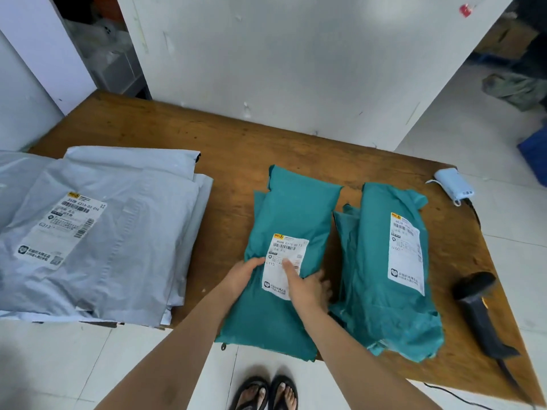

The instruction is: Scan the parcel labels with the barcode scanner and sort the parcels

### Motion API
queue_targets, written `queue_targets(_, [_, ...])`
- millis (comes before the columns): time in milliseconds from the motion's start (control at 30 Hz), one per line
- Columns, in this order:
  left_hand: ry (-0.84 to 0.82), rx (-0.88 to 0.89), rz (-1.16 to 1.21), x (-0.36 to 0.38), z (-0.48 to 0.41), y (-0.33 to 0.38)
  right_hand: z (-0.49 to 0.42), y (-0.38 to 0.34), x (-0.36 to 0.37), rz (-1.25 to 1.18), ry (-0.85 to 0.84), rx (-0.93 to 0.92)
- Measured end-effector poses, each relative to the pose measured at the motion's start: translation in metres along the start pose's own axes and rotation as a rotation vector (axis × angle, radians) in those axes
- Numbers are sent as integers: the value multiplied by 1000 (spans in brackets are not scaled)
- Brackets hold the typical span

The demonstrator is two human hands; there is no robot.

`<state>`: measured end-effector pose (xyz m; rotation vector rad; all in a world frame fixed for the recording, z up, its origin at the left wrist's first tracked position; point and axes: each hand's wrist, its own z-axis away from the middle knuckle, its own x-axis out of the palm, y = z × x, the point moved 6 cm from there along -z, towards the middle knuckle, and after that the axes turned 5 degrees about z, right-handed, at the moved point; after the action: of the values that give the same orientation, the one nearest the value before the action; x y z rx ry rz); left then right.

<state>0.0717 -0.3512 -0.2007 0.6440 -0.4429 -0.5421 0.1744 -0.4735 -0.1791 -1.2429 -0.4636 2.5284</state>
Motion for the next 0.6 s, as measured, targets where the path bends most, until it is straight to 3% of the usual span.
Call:
queue_targets(100, [100,197,-236,-6,8,-1,-1,-7,-8,-9,39,-115])
queue_targets(200, [287,301,-440,-21,32,1,21,-36,-25,90,264,-405])
queue_targets(333, [329,414,-510,-28,70,13,63,-71,-32,129,415,-764])
queue_targets(367, [348,483,-525,-29,82,21,73,-79,-30,112,400,-851])
queue_targets(433, [430,606,-531,-41,106,43,87,-97,-18,69,197,-962])
queue_targets(500, [522,684,-512,-58,128,64,97,-109,-2,54,-55,-953])
queue_targets(600, [682,723,-481,-101,147,83,109,-123,18,143,-259,-901])
